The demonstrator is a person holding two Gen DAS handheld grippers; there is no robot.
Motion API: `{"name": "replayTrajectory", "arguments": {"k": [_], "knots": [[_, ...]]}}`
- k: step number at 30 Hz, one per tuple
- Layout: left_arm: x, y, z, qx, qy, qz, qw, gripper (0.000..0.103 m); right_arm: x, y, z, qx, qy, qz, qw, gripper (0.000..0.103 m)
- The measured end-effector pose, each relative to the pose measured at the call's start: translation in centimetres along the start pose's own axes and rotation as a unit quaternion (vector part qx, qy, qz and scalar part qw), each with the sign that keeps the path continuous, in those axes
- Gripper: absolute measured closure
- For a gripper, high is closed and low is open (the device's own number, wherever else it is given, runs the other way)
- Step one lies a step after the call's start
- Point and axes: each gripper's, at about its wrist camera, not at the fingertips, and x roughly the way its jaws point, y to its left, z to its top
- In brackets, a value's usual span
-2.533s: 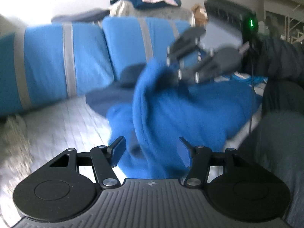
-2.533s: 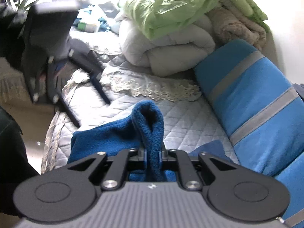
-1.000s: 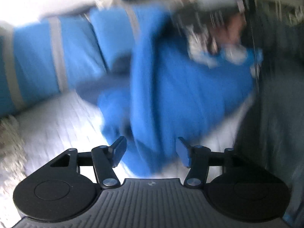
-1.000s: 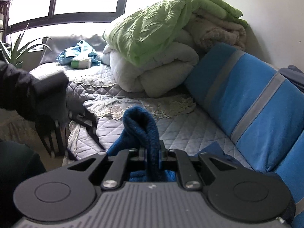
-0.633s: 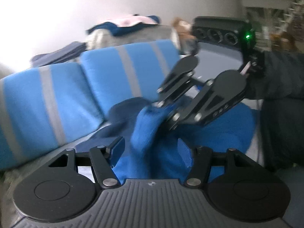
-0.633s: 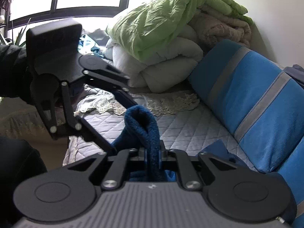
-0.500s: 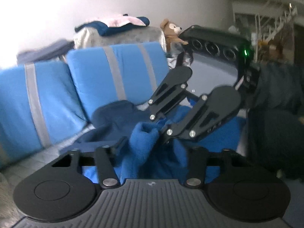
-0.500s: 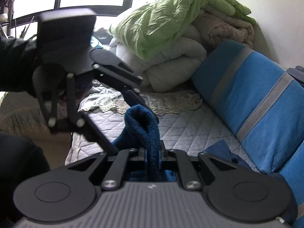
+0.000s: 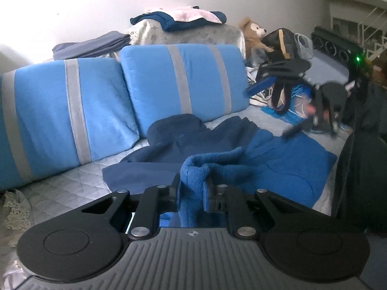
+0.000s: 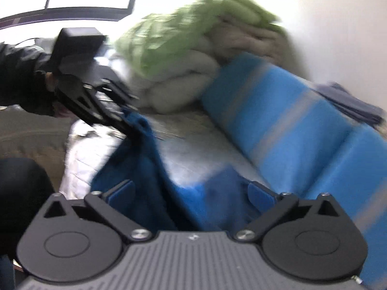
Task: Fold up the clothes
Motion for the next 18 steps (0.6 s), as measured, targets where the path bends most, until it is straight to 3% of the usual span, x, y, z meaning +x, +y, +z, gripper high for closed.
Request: {"name": "replayTrajectory", "arguments": {"k": [4,10,13,18], "knots": [[0.0,-0.1,-0.2,0.001,0.002,0.018,0.9998,0.087,-6.1,-5.1,-5.1,0.085,0.030,-0.078,0.993,0.000],[0.2,0.0,-0.5,-0.015,0.009,0.042,0.9990,0.087,-13.7,-10.7,-13.6,0.230,0.059,-0.168,0.957,0.000],[0.4,0.1,-0.7,-0.022,0.013,0.054,0.9982,0.087,-15.9,-12.2,-17.8,0.285,0.063,-0.174,0.941,0.000],[1.0,0.7,-0.9,-0.038,0.023,0.074,0.9962,0.087,-17.3,-13.5,-24.1,0.370,0.047,-0.141,0.917,0.000]]}}
